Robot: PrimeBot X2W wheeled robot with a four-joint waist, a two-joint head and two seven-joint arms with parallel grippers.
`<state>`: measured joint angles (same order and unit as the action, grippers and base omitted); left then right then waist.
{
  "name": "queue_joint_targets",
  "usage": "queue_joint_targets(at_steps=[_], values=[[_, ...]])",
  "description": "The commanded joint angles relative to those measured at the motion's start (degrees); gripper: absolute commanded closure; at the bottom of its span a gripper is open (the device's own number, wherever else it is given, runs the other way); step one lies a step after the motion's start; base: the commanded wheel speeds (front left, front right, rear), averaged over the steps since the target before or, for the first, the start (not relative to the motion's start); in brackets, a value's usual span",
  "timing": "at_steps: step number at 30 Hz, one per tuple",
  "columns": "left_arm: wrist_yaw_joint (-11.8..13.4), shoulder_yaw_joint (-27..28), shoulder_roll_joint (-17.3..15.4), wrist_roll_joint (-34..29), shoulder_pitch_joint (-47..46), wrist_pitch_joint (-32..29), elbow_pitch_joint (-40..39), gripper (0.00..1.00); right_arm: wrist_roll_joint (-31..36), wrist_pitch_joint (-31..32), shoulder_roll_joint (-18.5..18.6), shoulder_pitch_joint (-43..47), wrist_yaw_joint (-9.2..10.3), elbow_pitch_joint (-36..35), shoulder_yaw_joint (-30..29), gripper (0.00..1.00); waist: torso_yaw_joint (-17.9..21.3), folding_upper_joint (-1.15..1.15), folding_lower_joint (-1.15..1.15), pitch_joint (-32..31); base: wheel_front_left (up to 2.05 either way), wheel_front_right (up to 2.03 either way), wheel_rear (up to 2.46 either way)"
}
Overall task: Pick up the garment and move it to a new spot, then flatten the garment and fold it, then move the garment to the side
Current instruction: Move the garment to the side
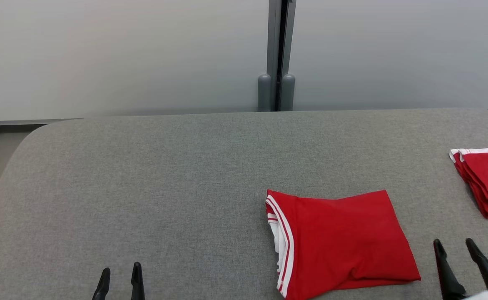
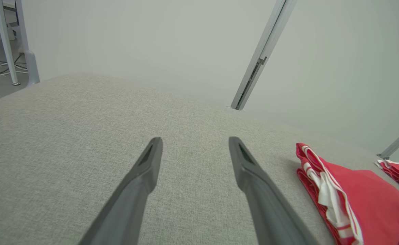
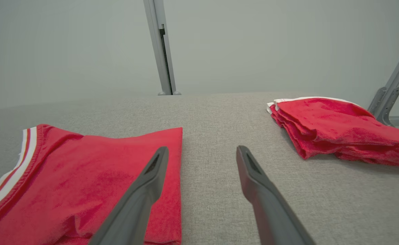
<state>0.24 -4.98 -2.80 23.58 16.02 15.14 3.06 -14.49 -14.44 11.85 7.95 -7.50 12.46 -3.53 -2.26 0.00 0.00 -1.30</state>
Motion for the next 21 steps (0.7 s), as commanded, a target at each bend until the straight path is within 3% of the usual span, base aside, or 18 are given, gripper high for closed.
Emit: queue_joint_targets(at_steps=[1,10,20,21], values=[[-0.01,0.09,-0.2,-0.55,-0.79,-0.03,-0.35,0.0,-3.32,3.02,1.07,-2.3,0.02,0.88,2.31,0.0,-0.03,0.0,0.0,0.44,0.0,0.0,0.0],[-0.12,-1.71,-0.23,-0.51,-3.4,-0.04,-0.12,0.0,-16.71,26.17,5.82,-15.71,0.02,7.49,10.09,0.0,-2.75,0.0,0.0,4.39,0.0,0.0,0.0],[0.77,-3.07,-0.2,0.51,-6.04,-0.03,0.03,0.0,-23.59,36.84,5.54,-22.39,0.0,17.31,14.31,0.0,-6.19,0.0,0.0,7.91,0.0,0.0,0.0],[0.87,-3.06,-0.21,0.59,-6.28,-0.04,-0.1,0.0,-24.58,37.1,5.57,-22.61,0.0,17.51,14.89,0.11,-6.16,0.0,0.0,8.09,0.0,0.0,0.0]])
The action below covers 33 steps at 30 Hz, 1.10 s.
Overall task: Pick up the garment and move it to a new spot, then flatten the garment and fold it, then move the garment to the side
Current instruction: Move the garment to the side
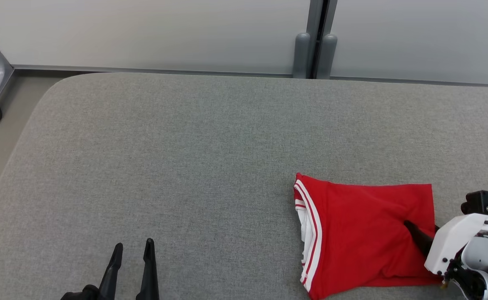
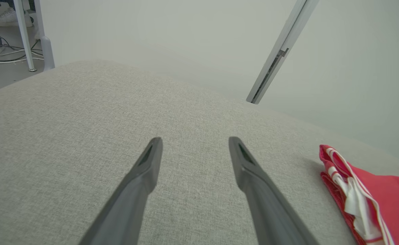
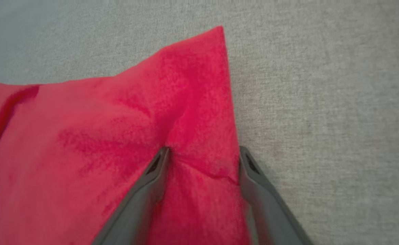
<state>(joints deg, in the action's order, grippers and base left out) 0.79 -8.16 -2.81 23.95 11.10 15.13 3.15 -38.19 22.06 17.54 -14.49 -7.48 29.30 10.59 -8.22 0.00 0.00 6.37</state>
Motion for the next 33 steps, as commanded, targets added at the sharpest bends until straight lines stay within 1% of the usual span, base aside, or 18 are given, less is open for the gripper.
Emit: queue_joint_targets(at_steps=[1,2,3,4,7,8,10,14,18,22,29,33], values=[[0.45,0.18,-0.2,0.36,-1.45,-0.02,-0.39,0.0,-1.93,0.68,0.29,-0.58,-0.02,0.37,1.3,0.82,-0.05,0.0,0.0,0.57,0.0,0.0,0.0],[0.76,0.3,-0.2,0.71,-1.43,-0.02,-0.62,0.0,-2.9,0.49,0.85,-1.14,-0.02,-0.19,1.71,1.0,0.32,0.0,0.0,0.68,0.0,0.0,0.0],[0.91,0.4,-0.21,0.93,-1.39,-0.02,-0.83,0.0,-3.99,0.25,1.6,-1.76,-0.02,-1.28,2.08,1.0,0.83,0.0,0.0,0.76,0.0,0.0,0.0],[0.91,0.4,-0.21,0.93,-1.39,-0.02,-0.83,0.0,-3.99,0.25,1.6,-1.76,-0.02,-1.28,2.08,1.0,0.83,0.0,0.0,0.76,0.0,0.0,0.0],[0.92,0.37,-0.19,1.3,-1.5,-0.02,-1.25,0.0,-7.23,0.46,5.12,-4.22,-0.01,-4.76,1.93,1.0,3.04,0.0,0.0,1.07,0.0,0.0,0.0],[0.77,0.5,-0.18,1.22,-2.09,-0.02,-1.35,0.0,-9.24,1.53,7.52,-6.3,-0.01,-7.58,1.71,1.0,4.89,0.0,0.0,1.62,0.0,0.0,0.0],[0.42,0.26,-0.19,0.71,-2.9,-0.02,-1.3,0.0,-10.57,3.16,10.59,-8.76,-0.01,-10.21,0.73,1.0,6.6,0.0,0.0,2.51,0.0,0.0,0.0],[-0.7,-0.7,-0.22,-0.55,-6.03,-0.03,-1.26,0.0,-10.2,6.15,15.98,-15.25,-0.01,-13.07,-2.43,1.0,8.84,0.0,0.0,5.91,0.0,0.0,0.0],[-1.7,-1.98,-0.2,-1.53,-9.48,-0.02,-0.38,0.0,-7.51,8.87,19.32,-21.01,-0.05,-10.7,-5.53,1.0,9.82,0.0,0.0,9.27,0.0,0.0,0.0],[-1.83,-3.58,-0.23,-1.77,-11.92,-0.02,0.17,0.0,-4.59,10.08,21.27,-25.43,-0.05,-7.03,-9.0,1.0,9.4,0.0,0.0,11.66,0.0,0.0,0.0],[-1.4,-4.66,-0.2,-1.74,-12.66,-0.02,0.93,0.0,-0.72,11.33,23.81,-28.4,-0.05,-2.68,-11.9,1.0,8.21,0.0,0.0,13.33,0.0,0.0,0.0],[-1.67,-4.44,-0.22,-2.12,-11.84,-0.02,1.25,0.0,2.34,10.99,26.03,-28.61,0.0,-0.48,-12.65,1.0,7.74,0.0,0.0,13.47,0.0,0.0,0.0]])
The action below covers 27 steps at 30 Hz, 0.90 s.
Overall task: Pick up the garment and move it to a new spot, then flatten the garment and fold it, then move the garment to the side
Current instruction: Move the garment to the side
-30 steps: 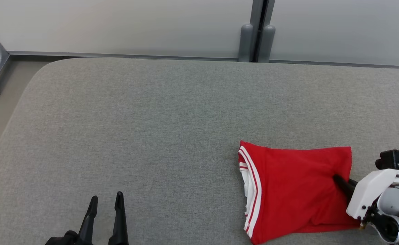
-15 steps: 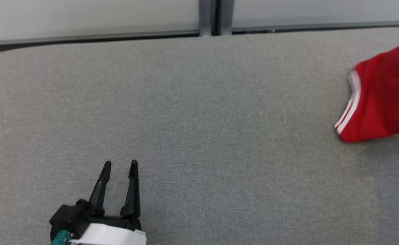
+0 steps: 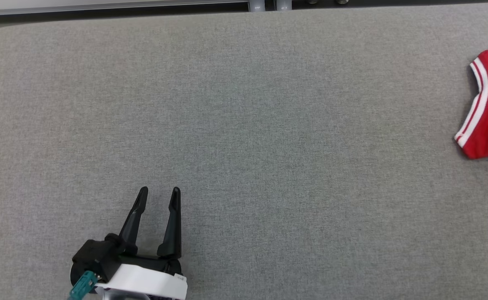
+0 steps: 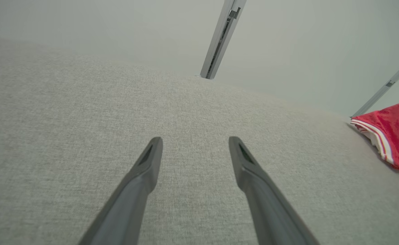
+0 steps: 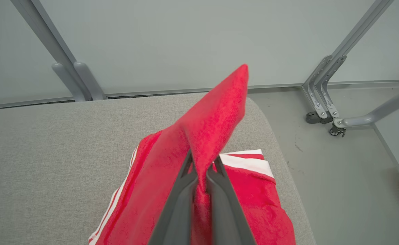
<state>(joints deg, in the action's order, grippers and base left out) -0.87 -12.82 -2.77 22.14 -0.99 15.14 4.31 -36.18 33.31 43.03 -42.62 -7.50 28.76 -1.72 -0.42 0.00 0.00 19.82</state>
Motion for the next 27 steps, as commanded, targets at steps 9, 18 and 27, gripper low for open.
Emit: queue_joint_targets(at_steps=[9,18,27], values=[[0.45,1.33,-0.23,-0.21,0.76,-0.04,-0.51,0.0,8.03,-2.92,4.94,-1.23,0.02,0.45,1.31,0.0,0.46,0.0,0.0,-0.27,0.0,0.0,0.0],[1.31,3.71,-0.22,1.17,4.19,-0.03,-0.48,0.0,7.67,-18.77,-0.94,6.93,0.02,-9.92,1.87,0.0,1.27,0.0,0.0,-7.56,0.0,0.0,0.0],[3.67,8.82,-0.24,-0.4,11.8,-0.04,-0.13,0.0,19.88,-40.88,-21.51,36.09,0.02,-17.61,-0.87,0.0,1.02,0.0,0.0,-18.67,0.0,0.0,0.0]])
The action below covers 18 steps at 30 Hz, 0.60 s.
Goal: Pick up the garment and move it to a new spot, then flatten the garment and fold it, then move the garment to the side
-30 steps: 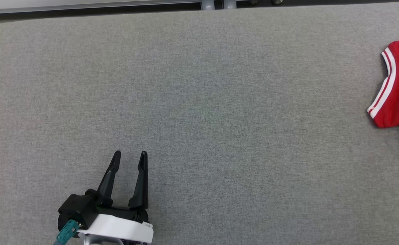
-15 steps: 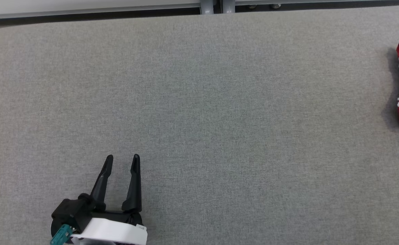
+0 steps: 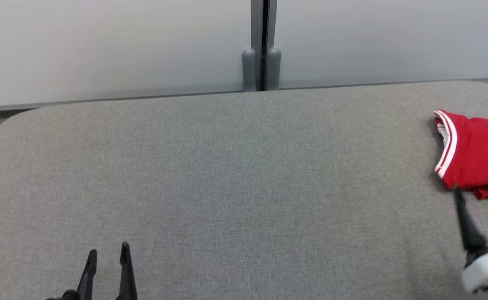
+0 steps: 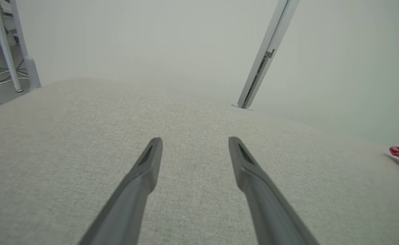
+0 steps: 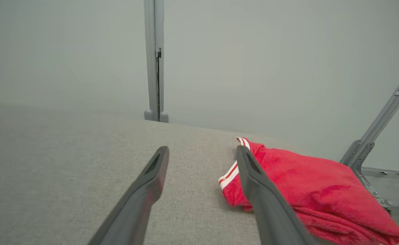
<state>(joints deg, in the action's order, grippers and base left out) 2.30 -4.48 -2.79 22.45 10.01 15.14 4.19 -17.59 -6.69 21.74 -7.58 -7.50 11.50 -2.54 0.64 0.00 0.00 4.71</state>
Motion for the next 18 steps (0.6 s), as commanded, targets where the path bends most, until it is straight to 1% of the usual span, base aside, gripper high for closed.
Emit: queue_joint_targets(at_steps=[1,4,6,7,8,10,12,16,18], values=[[1.04,1.13,-0.24,-1.33,1.52,-0.04,-0.18,0.0,3.89,-2.59,-1.94,3.65,0.02,-0.67,0.47,0.0,0.03,0.0,0.0,-4.25,0.0,0.0,0.0],[1.76,2.23,-0.2,-2.63,3.06,-0.04,-0.31,0.0,8.9,-6.53,-9.24,9.52,0.02,-1.01,-0.61,0.0,0.1,0.0,0.0,-5.4,0.0,0.0,0.0],[1.44,2.77,-0.22,-2.89,3.75,-0.04,0.24,0.0,12.41,-7.85,-12.56,12.2,0.02,-1.2,-1.84,0.0,-0.03,0.0,0.0,-5.85,0.0,0.0,0.0],[1.48,3.04,-0.22,-3.25,3.9,-0.04,0.61,0.0,13.92,-8.23,-14.1,13.34,0.02,-1.59,-1.53,0.0,-0.08,0.0,0.0,-5.97,0.0,0.0,0.0],[1.19,3.2,-0.23,-3.33,3.93,-0.04,0.79,0.0,14.24,-8.35,-15.47,14.31,0.02,-1.82,-1.88,0.0,-0.17,0.0,0.0,-6.15,0.0,0.0,0.0],[0.71,3.53,-0.22,-3.2,4.1,-0.04,1.14,0.0,15.76,-8.62,-16.7,15.54,0.02,-3.29,-2.22,0.0,-0.4,0.0,0.0,-6.39,0.0,0.0,0.0],[0.94,4.22,-0.27,-3.08,4.18,-0.03,1.31,0.0,16.02,-8.54,-17.68,16.86,0.02,-4.44,-2.66,0.0,-0.54,0.0,0.0,-6.46,0.0,0.0,0.0],[1.34,4.65,-0.23,-2.64,4.06,-0.04,1.34,0.0,16.36,-8.55,-18.43,18.29,0.02,-5.56,-2.83,0.0,-1.04,0.0,0.0,-6.58,0.0,0.0,0.0],[1.01,4.41,-0.22,-2.56,3.96,-0.04,1.26,0.0,16.39,-8.56,-18.6,18.49,0.02,-5.63,-3.02,0.0,-1.47,0.0,0.0,-6.61,0.0,0.0,0.0]])
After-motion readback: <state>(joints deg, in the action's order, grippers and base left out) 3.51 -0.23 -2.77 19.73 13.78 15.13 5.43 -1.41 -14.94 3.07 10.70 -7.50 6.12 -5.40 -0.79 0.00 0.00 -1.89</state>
